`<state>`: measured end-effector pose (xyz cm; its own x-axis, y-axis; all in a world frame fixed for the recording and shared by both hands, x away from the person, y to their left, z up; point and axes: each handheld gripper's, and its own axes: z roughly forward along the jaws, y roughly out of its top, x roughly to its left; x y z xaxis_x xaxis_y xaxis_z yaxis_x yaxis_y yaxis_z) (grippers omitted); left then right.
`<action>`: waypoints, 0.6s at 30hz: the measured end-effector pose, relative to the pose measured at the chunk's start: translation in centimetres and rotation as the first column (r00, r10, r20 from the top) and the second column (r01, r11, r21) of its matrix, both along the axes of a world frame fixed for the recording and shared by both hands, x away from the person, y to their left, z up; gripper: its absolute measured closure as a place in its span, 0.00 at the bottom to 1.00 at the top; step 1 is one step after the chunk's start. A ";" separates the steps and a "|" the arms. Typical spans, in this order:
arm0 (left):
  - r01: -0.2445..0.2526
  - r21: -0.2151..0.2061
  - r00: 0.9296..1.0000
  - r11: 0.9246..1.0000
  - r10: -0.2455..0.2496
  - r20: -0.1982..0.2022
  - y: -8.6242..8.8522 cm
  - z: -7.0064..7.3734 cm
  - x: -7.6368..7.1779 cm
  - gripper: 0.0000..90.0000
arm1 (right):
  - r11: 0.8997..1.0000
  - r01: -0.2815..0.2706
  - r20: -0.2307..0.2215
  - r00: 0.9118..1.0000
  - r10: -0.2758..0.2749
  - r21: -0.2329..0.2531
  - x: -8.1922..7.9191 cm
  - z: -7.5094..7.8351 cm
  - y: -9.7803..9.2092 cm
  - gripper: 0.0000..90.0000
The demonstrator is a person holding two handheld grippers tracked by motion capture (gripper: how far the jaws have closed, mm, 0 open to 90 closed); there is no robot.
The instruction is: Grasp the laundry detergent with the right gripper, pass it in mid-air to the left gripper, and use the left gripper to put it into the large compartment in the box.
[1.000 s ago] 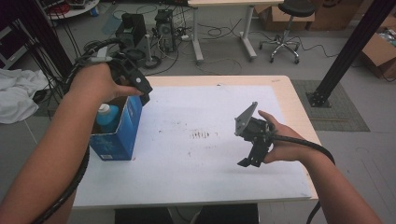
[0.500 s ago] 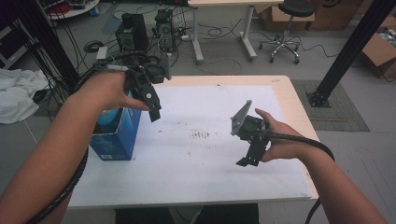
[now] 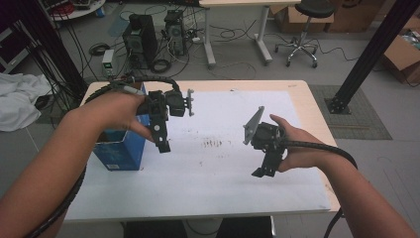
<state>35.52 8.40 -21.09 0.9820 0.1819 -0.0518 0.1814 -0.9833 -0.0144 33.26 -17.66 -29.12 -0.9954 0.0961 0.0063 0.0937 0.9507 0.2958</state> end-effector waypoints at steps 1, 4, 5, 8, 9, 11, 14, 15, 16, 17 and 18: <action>0.011 0.004 1.000 1.000 -0.010 -0.002 -0.1 0.0 -0.1 0.00 | 1.000 -0.003 0.002 1.000 0.003 0.000 0.1 0.1 0.0 0.00; 0.033 0.000 0.999 0.999 -0.033 -0.003 -0.5 -0.1 -0.2 0.00 | 1.000 -0.003 0.002 1.000 0.003 -0.002 0.2 0.2 0.1 0.00; 0.039 -0.001 0.999 0.999 -0.039 -0.003 -0.7 0.0 -0.1 0.00 | 1.000 -0.007 0.003 1.000 0.007 -0.004 0.3 0.2 0.1 0.00; 0.050 -0.010 0.999 0.999 -0.050 -0.010 -1.0 0.0 -0.1 0.00 | 1.000 0.001 0.003 1.000 -0.001 -0.002 0.5 0.3 0.0 0.00; 0.054 -0.009 0.999 0.999 -0.054 -0.009 -1.1 0.0 -0.1 0.00 | 1.000 0.001 0.001 1.000 -0.001 -0.001 0.5 0.3 -0.1 0.00; 0.060 -0.013 0.998 0.998 -0.060 -0.010 -1.2 0.0 0.0 0.00 | 1.000 0.004 0.001 1.000 -0.004 -0.004 0.6 0.3 -0.2 0.00; 0.064 -0.019 0.998 0.998 -0.064 -0.016 -1.4 -0.1 0.2 0.00 | 1.000 0.007 0.000 1.000 -0.007 -0.005 0.7 0.4 -0.4 0.00; 0.070 -0.019 0.997 0.997 -0.070 -0.016 -1.5 -0.1 0.3 0.00 | 1.000 0.008 0.000 1.000 -0.008 -0.004 0.7 0.4 -0.5 0.00; 0.069 -0.019 0.997 0.997 -0.069 -0.017 -1.5 -0.2 0.3 0.00 | 1.000 0.009 -0.001 1.000 -0.009 -0.004 0.8 0.3 -0.6 0.00; 0.070 -0.019 0.997 0.997 -0.070 -0.018 -1.6 -0.3 0.4 0.00 | 1.000 0.011 -0.001 1.000 -0.011 -0.003 0.8 0.3 -0.6 0.00; 0.072 -0.019 0.997 0.997 -0.073 -0.019 -1.7 -0.5 0.4 0.00 | 1.000 0.015 -0.002 1.000 -0.015 -0.003 0.9 0.3 -0.7 0.00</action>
<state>35.93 6.73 -21.58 0.9913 0.1092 -0.0740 0.1096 -0.9940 0.0009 34.13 -18.35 -28.80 -0.9938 0.1112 0.0080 0.1087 0.9501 0.2924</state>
